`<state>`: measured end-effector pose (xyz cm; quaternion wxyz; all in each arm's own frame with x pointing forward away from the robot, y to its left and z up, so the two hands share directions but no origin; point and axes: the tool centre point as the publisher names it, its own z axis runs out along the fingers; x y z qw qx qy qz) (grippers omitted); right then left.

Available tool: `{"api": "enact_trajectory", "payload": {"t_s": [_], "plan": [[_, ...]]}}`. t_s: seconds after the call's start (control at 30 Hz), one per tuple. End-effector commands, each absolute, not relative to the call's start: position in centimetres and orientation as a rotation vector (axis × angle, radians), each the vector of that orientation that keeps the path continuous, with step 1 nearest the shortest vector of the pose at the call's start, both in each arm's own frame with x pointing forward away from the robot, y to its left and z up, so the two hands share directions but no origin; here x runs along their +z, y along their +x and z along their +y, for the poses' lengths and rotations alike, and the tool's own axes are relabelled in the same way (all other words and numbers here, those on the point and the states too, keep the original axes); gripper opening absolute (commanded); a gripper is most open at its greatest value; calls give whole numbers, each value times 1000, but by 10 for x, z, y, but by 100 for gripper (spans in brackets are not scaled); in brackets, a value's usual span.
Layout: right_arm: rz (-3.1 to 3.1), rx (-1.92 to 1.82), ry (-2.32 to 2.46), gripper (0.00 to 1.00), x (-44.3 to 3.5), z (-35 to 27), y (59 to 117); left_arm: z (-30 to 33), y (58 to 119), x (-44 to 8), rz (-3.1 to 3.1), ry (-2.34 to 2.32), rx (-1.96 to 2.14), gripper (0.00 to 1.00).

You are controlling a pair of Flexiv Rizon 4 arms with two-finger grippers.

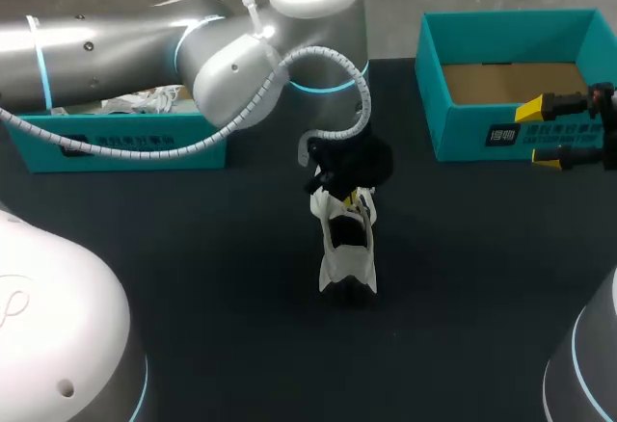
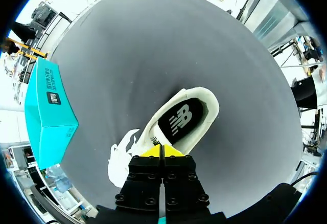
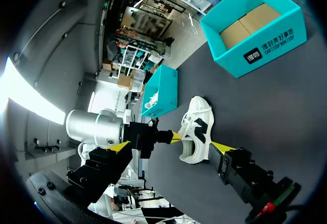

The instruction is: Take the shoe out of the shoebox, open the shoe tongue, remove and reinsert the insole, then place the shoe into the shoebox

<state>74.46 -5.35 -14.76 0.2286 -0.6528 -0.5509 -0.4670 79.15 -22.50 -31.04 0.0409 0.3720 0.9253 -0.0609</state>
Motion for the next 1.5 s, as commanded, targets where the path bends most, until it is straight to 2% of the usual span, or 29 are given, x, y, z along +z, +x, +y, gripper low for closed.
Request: {"api": "enact_trajectory", "payload": {"t_s": [0.03,0.3,0.53,0.83,0.97,1.27,1.3,1.4,1.43,1.47,1.5], "plan": [[-1517,-1282,-1802,100,-147,-53,744,-216,789,-310,2807,1133,-219,0],[-1517,-1282,-1802,100,-147,-53,744,-215,785,-306,2857,1050,-230,0],[-1517,-1282,-1802,100,-147,-53,744,-204,767,-300,3188,-137,48,0],[-1517,-1282,-1802,100,-147,-53,744,-204,767,-300,3188,-137,48,0],[-1517,-1282,-1802,100,-147,-53,744,-215,742,-301,3242,80,-79,0],[-1517,-1282,-1802,100,-147,-53,744,-228,711,-305,3244,271,-16,0],[-1517,-1282,-1802,100,-147,-53,744,-230,709,-307,3239,272,0,2],[-1517,-1282,-1802,100,-147,-53,744,-233,706,-313,3232,310,-8,47],[-1517,-1282,-1802,100,-147,-53,744,-235,705,-316,3234,304,-8,88],[-1517,-1282,-1802,100,-147,-53,744,-236,703,-318,3221,302,-2,100],[-1517,-1282,-1802,100,-147,-53,744,-237,702,-320,3220,303,-9,100]]}}
